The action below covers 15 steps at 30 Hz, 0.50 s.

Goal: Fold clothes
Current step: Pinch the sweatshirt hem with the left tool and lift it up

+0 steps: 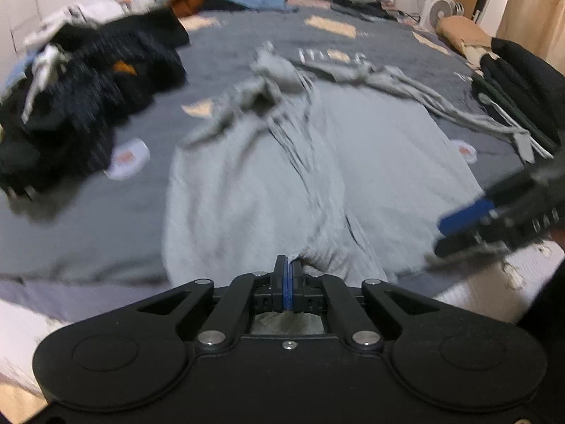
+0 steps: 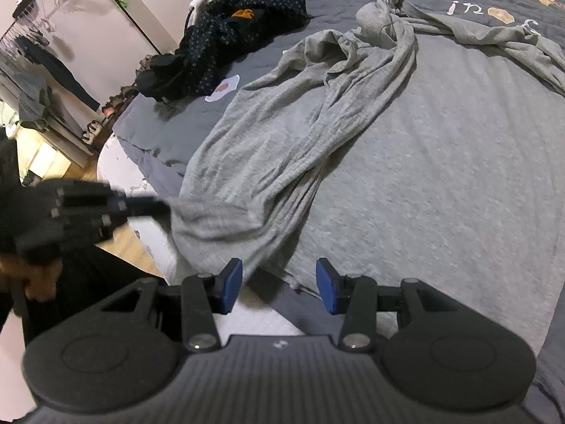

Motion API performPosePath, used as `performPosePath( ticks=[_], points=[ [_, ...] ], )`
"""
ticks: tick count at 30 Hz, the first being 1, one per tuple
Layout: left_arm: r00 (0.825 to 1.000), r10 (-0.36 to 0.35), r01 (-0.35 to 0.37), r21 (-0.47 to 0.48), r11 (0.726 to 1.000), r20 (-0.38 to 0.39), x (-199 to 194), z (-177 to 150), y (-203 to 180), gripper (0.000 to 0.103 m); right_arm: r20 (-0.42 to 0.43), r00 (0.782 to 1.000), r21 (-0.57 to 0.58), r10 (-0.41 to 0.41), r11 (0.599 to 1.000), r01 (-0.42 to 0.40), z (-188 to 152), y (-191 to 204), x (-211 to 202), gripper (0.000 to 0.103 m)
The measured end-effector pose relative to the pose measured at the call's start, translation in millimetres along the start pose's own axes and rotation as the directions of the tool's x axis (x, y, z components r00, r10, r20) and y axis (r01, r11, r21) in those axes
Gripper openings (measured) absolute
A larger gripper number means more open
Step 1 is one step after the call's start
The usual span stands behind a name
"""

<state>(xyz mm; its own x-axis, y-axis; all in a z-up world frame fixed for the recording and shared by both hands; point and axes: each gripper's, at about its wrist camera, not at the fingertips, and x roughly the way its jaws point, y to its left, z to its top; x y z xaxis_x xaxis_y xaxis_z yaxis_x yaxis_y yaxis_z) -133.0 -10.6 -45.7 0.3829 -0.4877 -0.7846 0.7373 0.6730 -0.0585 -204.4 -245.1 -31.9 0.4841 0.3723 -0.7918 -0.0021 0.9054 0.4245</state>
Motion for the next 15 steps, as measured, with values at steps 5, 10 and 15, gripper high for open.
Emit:
performPosePath(
  ticks=[5, 10, 15],
  points=[
    [0.995, 0.09, -0.093, 0.067, 0.993, 0.051, -12, 31, 16, 0.001, 0.023, 1.0, 0.01, 0.016, 1.0, -0.016, 2, 0, -3, 0.045],
    [0.981, 0.169, -0.18, 0.121, 0.976, 0.096, -26, 69, 35, 0.001, 0.054, 0.998, 0.041, 0.025, 0.999, -0.027, 5, -4, -5, 0.045],
    [0.959, 0.247, -0.266, 0.143, 0.953, 0.138, -35, 108, 58, 0.001, 0.086, 0.995, 0.064, 0.046, 0.997, -0.052, 10, -8, -6, 0.045]
  ],
)
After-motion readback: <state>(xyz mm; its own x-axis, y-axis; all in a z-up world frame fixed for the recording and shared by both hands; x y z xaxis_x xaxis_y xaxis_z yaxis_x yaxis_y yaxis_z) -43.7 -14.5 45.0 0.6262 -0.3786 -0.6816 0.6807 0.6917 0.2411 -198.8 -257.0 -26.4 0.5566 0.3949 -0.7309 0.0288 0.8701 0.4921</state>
